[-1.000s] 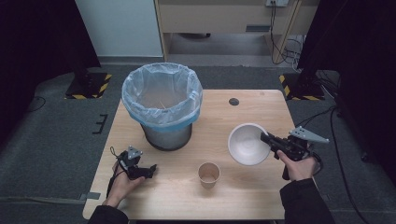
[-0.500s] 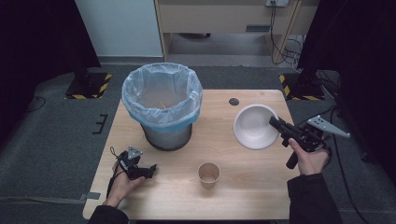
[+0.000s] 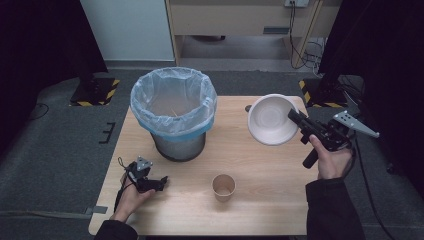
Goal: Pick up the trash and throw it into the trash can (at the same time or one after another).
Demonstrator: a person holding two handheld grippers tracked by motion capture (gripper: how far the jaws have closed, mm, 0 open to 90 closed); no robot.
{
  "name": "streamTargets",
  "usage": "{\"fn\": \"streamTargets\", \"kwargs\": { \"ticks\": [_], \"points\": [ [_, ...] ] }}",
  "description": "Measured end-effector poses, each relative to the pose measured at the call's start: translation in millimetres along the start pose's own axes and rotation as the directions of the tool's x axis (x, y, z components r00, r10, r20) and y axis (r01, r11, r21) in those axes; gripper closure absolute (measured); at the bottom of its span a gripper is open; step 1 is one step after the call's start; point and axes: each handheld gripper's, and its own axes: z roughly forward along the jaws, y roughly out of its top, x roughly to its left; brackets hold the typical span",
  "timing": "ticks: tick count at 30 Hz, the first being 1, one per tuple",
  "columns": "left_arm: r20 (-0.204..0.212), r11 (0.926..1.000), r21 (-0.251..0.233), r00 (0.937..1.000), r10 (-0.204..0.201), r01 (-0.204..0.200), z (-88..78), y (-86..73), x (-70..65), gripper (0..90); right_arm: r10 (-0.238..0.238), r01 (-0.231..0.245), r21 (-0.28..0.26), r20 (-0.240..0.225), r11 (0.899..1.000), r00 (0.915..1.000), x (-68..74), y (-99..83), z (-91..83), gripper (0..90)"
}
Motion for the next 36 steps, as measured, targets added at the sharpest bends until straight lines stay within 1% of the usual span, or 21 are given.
{"fn": "streamTargets", "kwargs": {
  "ticks": [7, 14, 20, 28, 36],
  "points": [
    [0.0, 1.0, 0.0, 1.0, 0.0, 0.0, 0.0, 0.0, 0.0, 0.0, -0.012, 0.011, -0.027, -0.016, 1.0, 0.9998, 8.1, 12.8, 9.8, 83.1],
    [0.0, 1.0, 0.0, 1.0, 0.0, 0.0, 0.0, 0.0, 0.0, 0.0, -0.022, 0.019, -0.069, -0.035, 0.997, 0.9992, 17.6, 26.1, 19.2, 83.1],
    [0.0, 1.0, 0.0, 1.0, 0.0, 0.0, 0.0, 0.0, 0.0, 0.0, -0.043, 0.039, -0.079, -0.044, 0.996, 0.9981, 25.8, 36.4, 27.7, 83.1],
    [0.0, 1.0, 0.0, 1.0, 0.0, 0.0, 0.0, 0.0, 0.0, 0.0, -0.056, 0.05, -0.1, -0.058, 0.994, 0.9967, 38.3, 49.5, 41.8, 83.1],
    [0.0, 1.0, 0.0, 1.0, 0.0, 0.0, 0.0, 0.0, 0.0, 0.0, -0.067, 0.057, -0.121, -0.079, 0.991, 0.9946, 50.2, 59.7, 59.5, 83.1]
  ]
}}
